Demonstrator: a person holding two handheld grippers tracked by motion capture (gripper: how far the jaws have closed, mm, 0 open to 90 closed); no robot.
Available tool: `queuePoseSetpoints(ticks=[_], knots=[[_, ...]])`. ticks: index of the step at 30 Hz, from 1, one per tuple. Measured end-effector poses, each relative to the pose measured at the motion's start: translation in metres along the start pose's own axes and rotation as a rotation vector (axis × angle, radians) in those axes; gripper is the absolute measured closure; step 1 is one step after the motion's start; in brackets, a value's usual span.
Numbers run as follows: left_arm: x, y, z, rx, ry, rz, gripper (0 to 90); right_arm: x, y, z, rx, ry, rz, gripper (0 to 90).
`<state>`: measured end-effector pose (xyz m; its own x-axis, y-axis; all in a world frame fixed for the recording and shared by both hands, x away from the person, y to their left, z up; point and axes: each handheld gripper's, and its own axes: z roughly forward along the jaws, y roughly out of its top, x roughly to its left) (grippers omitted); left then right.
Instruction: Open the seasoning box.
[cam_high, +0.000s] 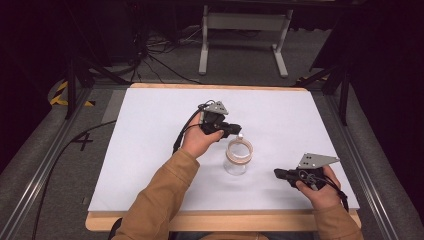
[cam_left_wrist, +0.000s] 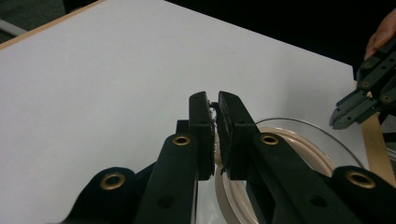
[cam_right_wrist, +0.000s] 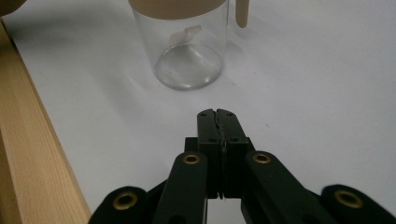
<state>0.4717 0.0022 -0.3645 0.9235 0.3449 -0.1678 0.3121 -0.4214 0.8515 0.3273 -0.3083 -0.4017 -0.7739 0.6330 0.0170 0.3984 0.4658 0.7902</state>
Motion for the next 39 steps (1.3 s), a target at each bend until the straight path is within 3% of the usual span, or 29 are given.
queuePoseSetpoints(ticks=[6,14,20,33,39], knots=[[0.002,0.001,0.006,0.004,0.012,0.003,84.3,0.003,-0.002,-0.001,0.006,0.000,0.004,90.0],[0.002,0.002,0.009,0.021,-0.020,0.009,85.8,0.006,-0.001,0.000,0.000,0.002,-0.006,90.0],[0.002,0.002,0.009,0.023,-0.020,0.009,86.3,0.010,0.006,0.004,-0.025,0.015,-0.005,90.0],[0.005,0.001,0.010,0.018,-0.029,-0.014,86.6,0.022,0.032,0.020,-0.113,0.039,-0.001,90.0],[0.005,0.001,0.010,0.017,-0.035,-0.063,86.6,0.027,0.035,0.027,-0.112,0.047,-0.006,90.0]])
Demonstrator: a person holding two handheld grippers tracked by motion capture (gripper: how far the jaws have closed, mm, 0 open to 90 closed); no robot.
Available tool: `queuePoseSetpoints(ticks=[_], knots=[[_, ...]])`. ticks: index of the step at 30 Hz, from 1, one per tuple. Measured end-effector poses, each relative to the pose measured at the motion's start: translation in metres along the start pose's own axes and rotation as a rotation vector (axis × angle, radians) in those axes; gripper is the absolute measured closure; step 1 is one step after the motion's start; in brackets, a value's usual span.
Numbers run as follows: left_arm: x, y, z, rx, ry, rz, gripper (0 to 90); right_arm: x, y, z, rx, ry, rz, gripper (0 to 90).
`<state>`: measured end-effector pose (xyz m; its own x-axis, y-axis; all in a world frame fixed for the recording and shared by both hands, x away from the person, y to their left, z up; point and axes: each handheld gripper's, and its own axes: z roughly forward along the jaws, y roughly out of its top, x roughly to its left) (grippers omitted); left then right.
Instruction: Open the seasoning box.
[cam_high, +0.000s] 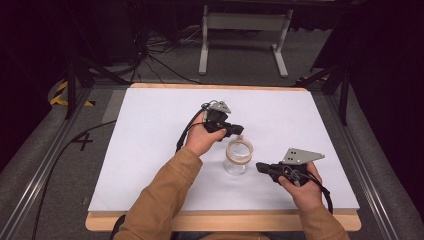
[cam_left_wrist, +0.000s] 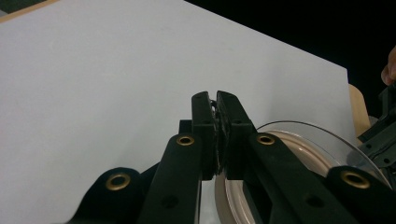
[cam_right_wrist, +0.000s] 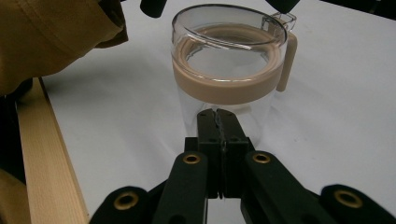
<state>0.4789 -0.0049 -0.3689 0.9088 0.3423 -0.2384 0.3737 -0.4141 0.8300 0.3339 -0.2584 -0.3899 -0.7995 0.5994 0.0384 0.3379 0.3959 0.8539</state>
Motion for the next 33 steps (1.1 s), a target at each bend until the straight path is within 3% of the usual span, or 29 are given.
queuePoseSetpoints(ticks=[13,33], knots=[[0.003,-0.001,0.001,-0.006,-0.021,-0.051,86.6,0.003,0.006,0.006,-0.007,-0.003,-0.010,90.0],[0.007,-0.002,0.001,-0.008,-0.038,-0.080,86.8,0.001,0.012,0.015,-0.016,-0.012,0.010,90.0]])
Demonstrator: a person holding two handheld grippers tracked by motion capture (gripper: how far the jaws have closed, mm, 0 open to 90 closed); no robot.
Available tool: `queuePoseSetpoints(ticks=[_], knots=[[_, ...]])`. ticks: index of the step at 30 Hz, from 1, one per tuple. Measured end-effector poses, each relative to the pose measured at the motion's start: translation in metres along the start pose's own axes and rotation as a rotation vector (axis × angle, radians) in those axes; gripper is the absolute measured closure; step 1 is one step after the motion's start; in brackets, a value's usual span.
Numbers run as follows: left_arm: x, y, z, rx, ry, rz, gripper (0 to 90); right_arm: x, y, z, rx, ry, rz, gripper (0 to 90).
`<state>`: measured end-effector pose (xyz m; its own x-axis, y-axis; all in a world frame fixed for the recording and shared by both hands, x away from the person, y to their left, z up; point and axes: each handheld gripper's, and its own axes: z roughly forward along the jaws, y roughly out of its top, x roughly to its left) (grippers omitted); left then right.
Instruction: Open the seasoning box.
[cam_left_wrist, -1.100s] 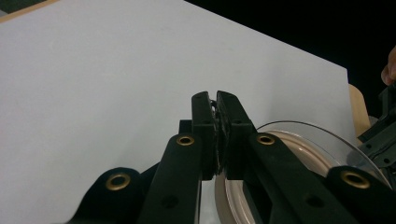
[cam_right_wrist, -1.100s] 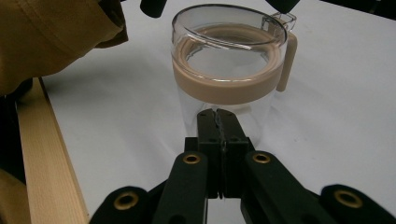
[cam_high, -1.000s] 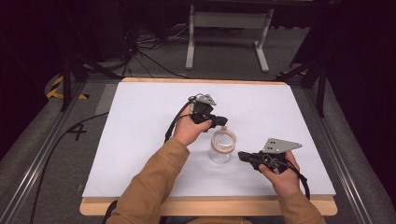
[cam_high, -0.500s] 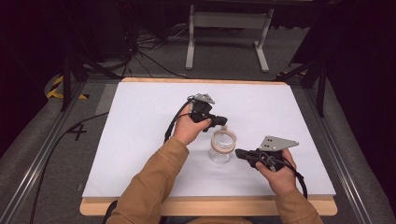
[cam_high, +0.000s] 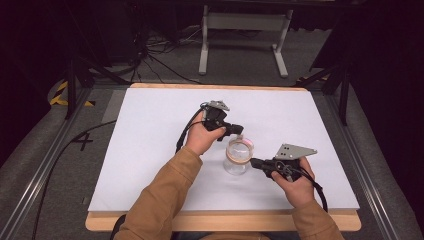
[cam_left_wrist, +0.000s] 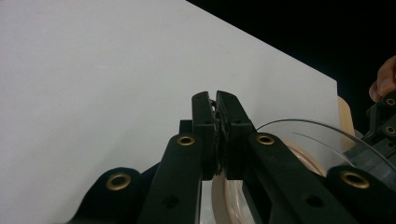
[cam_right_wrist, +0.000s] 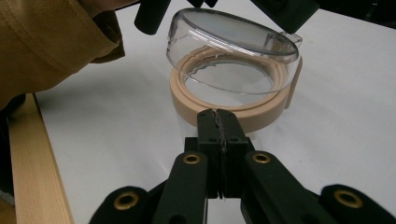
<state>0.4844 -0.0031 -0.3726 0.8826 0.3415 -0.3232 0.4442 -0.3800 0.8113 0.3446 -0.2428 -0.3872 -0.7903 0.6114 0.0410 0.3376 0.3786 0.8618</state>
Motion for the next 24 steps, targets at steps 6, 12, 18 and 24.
queuePoseSetpoints(ticks=[6,12,18,24], knots=[[0.000,0.000,-0.001,0.005,0.001,0.008,86.8,-0.001,0.001,0.002,-0.006,-0.001,0.009,90.0],[-0.001,0.000,0.000,0.001,0.001,0.010,86.7,-0.002,0.002,0.003,-0.009,-0.003,0.016,90.0],[-0.002,0.001,-0.002,-0.007,0.017,0.020,82.6,-0.003,0.002,0.002,-0.012,-0.002,0.016,90.0],[-0.006,0.001,-0.011,-0.027,0.041,0.044,81.7,-0.003,0.004,0.000,-0.024,0.000,0.013,90.0]])
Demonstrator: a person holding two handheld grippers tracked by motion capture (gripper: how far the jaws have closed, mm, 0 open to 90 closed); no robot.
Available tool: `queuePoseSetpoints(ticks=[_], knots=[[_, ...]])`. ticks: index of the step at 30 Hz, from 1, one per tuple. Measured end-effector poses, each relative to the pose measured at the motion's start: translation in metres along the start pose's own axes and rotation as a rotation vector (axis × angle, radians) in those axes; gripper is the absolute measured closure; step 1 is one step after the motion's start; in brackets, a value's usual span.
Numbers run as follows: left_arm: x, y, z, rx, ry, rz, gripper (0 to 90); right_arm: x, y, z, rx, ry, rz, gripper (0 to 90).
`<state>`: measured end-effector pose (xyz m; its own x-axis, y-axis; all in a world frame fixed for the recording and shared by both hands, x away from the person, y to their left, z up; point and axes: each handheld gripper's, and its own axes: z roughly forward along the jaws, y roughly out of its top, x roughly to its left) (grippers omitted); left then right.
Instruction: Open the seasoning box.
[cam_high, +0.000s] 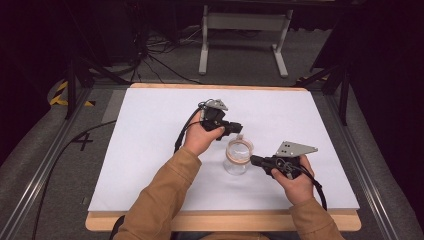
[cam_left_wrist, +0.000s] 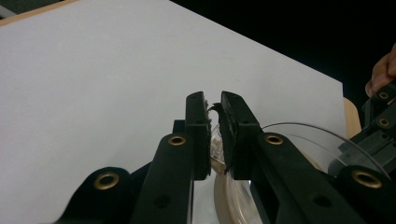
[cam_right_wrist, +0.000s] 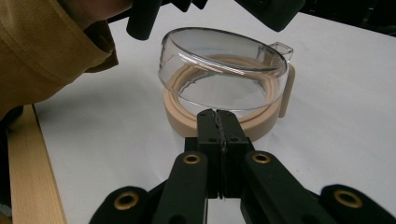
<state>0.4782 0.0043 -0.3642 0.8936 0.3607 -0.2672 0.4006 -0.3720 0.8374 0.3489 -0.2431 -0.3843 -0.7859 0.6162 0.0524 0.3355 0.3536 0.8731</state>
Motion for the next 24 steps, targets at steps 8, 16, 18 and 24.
queuePoseSetpoints(ticks=[8,16,18,24], knots=[[-0.002,-0.004,-0.019,-0.017,0.039,0.001,82.1,0.000,0.007,0.001,-0.023,0.012,-0.012,90.0],[-0.004,-0.010,-0.038,-0.023,0.079,-0.006,82.3,-0.003,0.016,0.002,-0.045,0.019,-0.028,90.0],[-0.003,-0.012,-0.044,-0.027,0.091,0.001,82.4,-0.004,0.019,0.002,-0.050,0.023,-0.029,90.0],[-0.004,-0.018,-0.055,-0.027,0.106,-0.010,81.6,-0.008,0.026,0.003,-0.064,0.027,-0.037,90.0]])
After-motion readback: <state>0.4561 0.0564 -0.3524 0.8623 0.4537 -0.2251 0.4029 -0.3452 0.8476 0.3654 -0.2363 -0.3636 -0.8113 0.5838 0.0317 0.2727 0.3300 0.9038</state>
